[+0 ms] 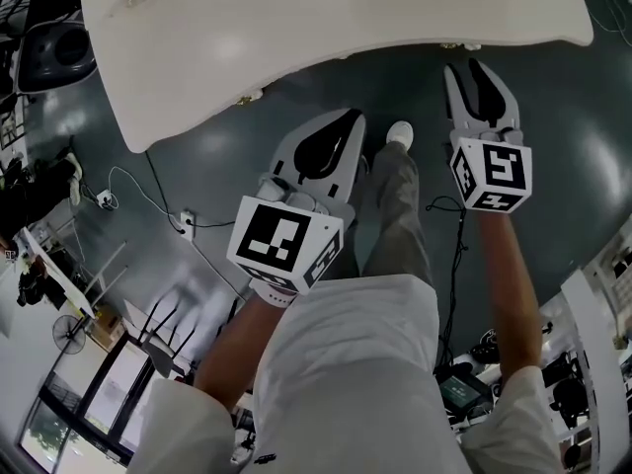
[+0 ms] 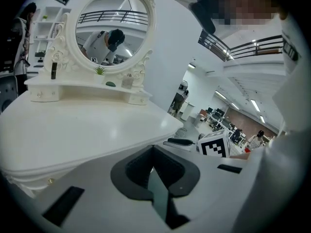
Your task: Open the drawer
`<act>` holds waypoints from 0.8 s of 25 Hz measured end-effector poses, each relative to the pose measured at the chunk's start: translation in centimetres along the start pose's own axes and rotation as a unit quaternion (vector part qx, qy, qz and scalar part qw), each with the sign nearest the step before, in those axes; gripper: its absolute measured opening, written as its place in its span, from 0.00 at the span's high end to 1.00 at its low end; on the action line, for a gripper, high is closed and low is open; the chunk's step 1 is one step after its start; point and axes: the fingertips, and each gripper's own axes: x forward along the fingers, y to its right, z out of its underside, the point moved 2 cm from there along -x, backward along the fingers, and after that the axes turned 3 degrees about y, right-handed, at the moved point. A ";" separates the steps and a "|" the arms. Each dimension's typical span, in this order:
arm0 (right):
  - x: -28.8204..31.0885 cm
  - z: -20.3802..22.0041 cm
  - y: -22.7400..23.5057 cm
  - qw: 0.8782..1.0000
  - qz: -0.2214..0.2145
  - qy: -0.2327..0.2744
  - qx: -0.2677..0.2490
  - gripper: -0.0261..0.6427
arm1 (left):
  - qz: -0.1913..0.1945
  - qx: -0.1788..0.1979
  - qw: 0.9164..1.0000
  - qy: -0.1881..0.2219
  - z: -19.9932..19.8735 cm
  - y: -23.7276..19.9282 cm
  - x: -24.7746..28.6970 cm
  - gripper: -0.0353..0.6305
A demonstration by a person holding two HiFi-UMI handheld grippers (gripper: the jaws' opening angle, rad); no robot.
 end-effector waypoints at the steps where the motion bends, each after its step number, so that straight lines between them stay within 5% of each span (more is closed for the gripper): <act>1: 0.4 0.3 0.1 1.000 -0.001 -0.003 0.000 0.73 | -0.001 -0.002 1.000 -0.001 0.2 -0.2 0.3 0.93; 20: 5.9 6.5 3.2 0.997 0.008 -0.074 -0.011 0.64 | 0.006 -0.014 1.000 -0.020 1.6 0.1 2.8 0.93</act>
